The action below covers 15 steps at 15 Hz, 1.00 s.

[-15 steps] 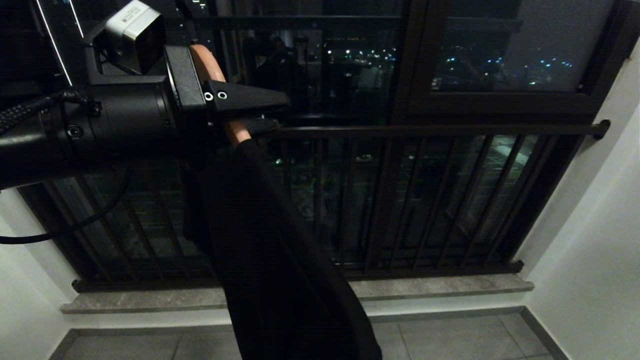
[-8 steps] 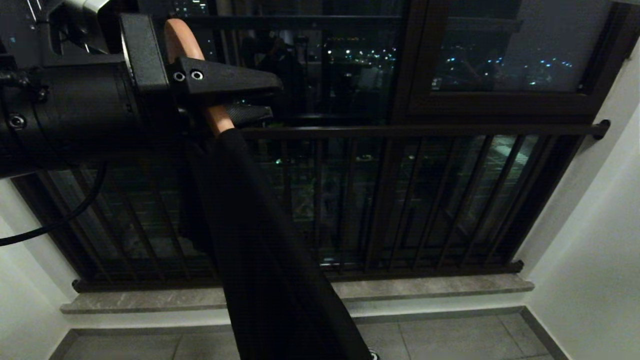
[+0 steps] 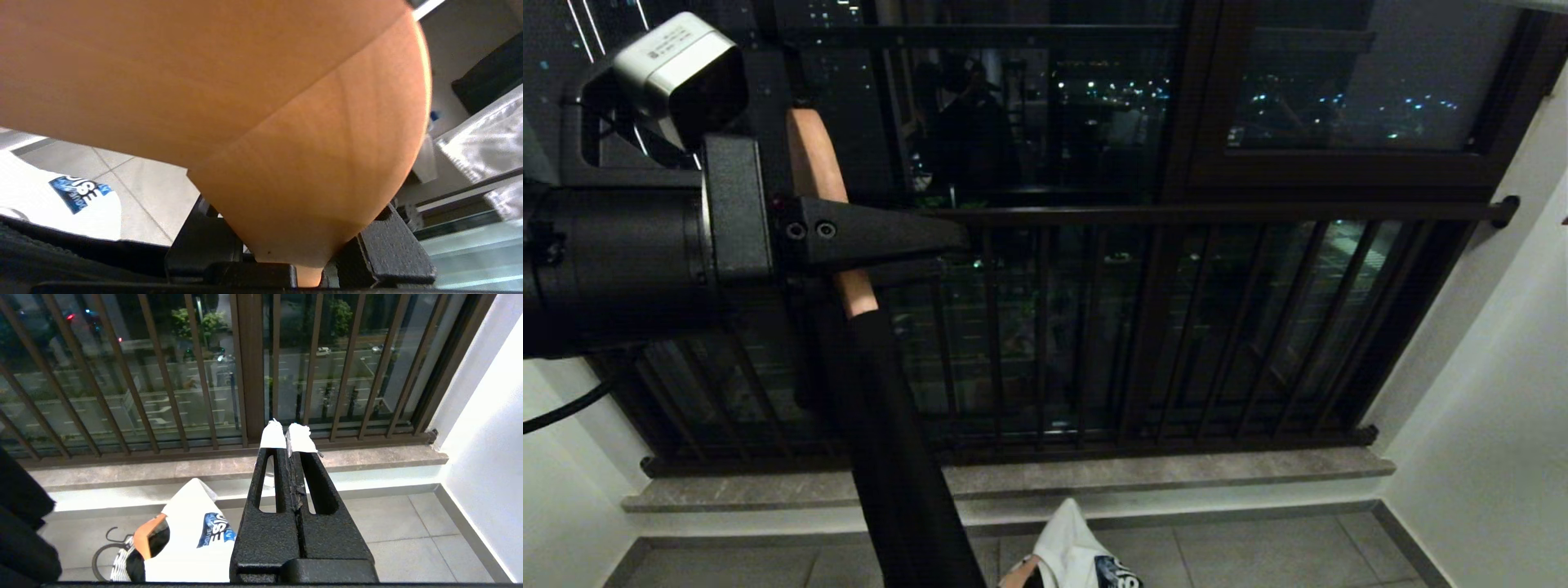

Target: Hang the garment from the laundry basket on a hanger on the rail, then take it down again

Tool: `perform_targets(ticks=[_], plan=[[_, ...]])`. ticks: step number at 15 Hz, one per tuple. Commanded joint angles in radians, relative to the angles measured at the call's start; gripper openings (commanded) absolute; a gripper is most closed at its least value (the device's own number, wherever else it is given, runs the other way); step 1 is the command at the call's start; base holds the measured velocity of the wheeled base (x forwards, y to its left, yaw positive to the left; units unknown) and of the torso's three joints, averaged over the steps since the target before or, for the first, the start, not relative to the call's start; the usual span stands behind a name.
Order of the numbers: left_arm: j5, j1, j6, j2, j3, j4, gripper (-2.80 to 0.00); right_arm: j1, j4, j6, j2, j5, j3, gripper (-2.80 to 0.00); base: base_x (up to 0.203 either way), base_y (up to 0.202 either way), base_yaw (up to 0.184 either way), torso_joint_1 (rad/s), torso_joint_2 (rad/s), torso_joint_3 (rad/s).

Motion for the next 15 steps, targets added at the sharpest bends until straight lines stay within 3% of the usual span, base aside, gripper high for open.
perform_targets(ticks=[1,4,9,12,15], plan=[[-0.003,0.001,0.007,-0.035,0.025,0.003,-2.80,0.000,0.000,0.000,0.001,0.000,0.000,-2.80,0.000,0.000,0.000,0.000,0.00,0.000],[-0.005,0.000,0.047,-0.081,0.076,0.009,-2.80,0.000,0.001,0.000,0.001,0.000,0.000,-2.80,0.000,0.000,0.000,0.000,0.00,0.000],[-0.006,0.006,0.060,-0.143,0.145,0.026,-2.80,0.000,0.000,0.000,0.001,0.000,0.000,-2.80,0.000,0.000,0.000,0.000,0.00,0.000],[-0.001,0.016,0.076,-0.178,0.127,0.130,-2.80,0.000,0.000,0.000,0.001,0.000,0.000,-2.80,0.000,0.000,0.000,0.000,0.00,0.000],[0.001,0.082,0.092,-0.215,0.135,0.185,-2.80,0.000,0.000,0.000,0.001,0.000,0.000,-2.80,0.000,0.000,0.000,0.000,0.00,0.000]])
